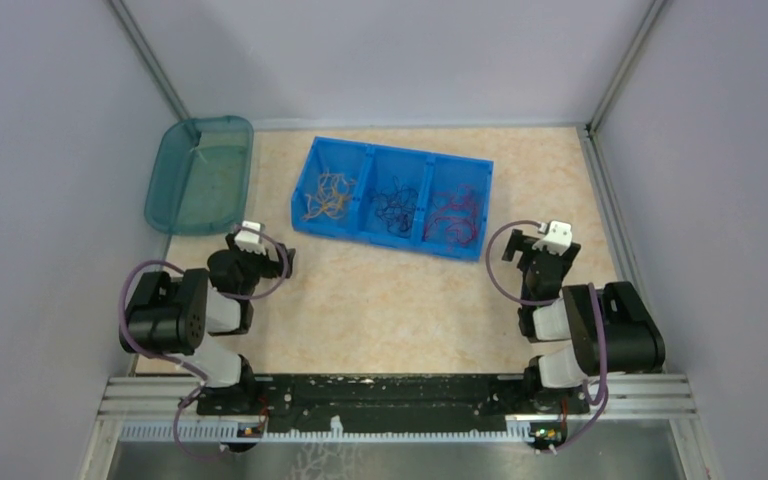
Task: Untangle the cables
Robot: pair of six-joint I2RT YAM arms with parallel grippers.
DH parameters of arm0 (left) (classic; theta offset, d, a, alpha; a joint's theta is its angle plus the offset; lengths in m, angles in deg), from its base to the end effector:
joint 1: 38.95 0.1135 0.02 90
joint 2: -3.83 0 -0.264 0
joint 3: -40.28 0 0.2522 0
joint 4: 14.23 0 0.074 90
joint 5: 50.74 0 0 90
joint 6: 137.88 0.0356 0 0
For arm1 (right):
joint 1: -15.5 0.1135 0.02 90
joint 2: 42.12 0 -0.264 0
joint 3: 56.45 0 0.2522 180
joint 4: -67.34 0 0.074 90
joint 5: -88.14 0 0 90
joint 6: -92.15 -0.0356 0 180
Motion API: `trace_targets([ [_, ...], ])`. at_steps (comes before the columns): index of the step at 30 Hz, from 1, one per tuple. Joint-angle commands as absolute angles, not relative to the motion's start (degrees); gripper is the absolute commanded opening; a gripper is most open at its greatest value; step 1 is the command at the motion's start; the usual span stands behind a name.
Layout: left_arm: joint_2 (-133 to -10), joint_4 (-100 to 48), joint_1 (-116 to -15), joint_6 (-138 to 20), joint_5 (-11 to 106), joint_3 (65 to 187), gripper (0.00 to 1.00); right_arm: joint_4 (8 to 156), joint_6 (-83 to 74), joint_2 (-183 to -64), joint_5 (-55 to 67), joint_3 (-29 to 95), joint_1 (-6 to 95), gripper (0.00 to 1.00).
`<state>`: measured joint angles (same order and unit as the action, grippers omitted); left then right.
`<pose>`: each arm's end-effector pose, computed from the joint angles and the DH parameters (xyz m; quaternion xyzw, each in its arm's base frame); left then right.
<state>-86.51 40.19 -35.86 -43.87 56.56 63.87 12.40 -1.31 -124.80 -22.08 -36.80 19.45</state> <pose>0.2269 0.0016 0.1227 0.1005 0.7693 -0.0785 0.6260 0.2074 0.0020 0.1355 0.1119 0.7440 -0.0906 0.6525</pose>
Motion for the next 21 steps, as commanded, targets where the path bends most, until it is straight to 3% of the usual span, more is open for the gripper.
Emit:
trace_targets([
  [1, -85.8, 38.7, -37.3, -43.9, 52.4, 69.6, 1.0, 11.9, -1.9, -124.6, -23.3, -32.6, 19.1, 0.99],
  [21, -86.6, 41.4, -39.0, -42.8, 49.1, 68.9, 1.0, 9.6, -1.6, -124.8, -22.8, -33.5, 19.1, 0.99],
])
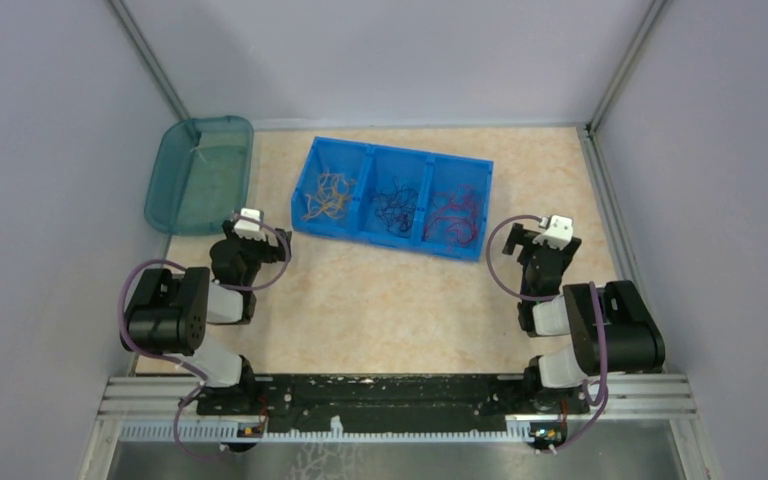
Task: Untangle the cables
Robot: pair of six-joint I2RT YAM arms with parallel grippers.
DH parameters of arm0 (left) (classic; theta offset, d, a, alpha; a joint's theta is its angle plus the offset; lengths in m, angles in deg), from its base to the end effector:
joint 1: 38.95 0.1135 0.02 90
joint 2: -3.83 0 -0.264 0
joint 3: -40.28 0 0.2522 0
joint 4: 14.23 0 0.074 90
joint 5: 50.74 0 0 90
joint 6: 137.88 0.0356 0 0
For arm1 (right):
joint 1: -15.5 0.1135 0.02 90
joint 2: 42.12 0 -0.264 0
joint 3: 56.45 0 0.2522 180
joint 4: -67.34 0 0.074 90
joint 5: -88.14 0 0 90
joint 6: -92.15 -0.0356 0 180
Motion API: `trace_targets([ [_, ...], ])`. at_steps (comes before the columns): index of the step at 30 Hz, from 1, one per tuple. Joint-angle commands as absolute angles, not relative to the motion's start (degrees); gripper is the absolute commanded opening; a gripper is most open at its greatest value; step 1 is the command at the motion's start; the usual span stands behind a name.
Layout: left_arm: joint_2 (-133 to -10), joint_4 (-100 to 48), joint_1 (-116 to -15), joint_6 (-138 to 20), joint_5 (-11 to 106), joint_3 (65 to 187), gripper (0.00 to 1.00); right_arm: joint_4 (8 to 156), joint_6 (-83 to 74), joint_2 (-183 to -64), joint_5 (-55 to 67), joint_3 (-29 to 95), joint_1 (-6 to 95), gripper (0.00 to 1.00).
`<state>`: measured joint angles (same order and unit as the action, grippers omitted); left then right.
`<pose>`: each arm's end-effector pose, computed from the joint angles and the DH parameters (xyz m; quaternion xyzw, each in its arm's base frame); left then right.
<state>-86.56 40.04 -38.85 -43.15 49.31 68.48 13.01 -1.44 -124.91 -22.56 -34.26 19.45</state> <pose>0.2475 -0.0058 0.1394 0.0878 0.7484 -0.0384 0.6563 0.2177 0.0024 0.1440 0.1176 0.7330 -0.0903 0.6639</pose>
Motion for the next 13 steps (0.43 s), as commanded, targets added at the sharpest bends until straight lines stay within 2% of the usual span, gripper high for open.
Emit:
trace_targets([
  [1, -86.6, 41.4, -39.0, -42.8, 49.1, 68.9, 1.0, 9.6, -1.6, -124.8, -22.8, -33.5, 19.1, 0.99],
  [13, -86.4, 41.0, -39.6, -42.7, 48.1, 69.0, 1.0, 9.6, -1.6, -124.8, -22.8, -33.5, 19.1, 0.99],
])
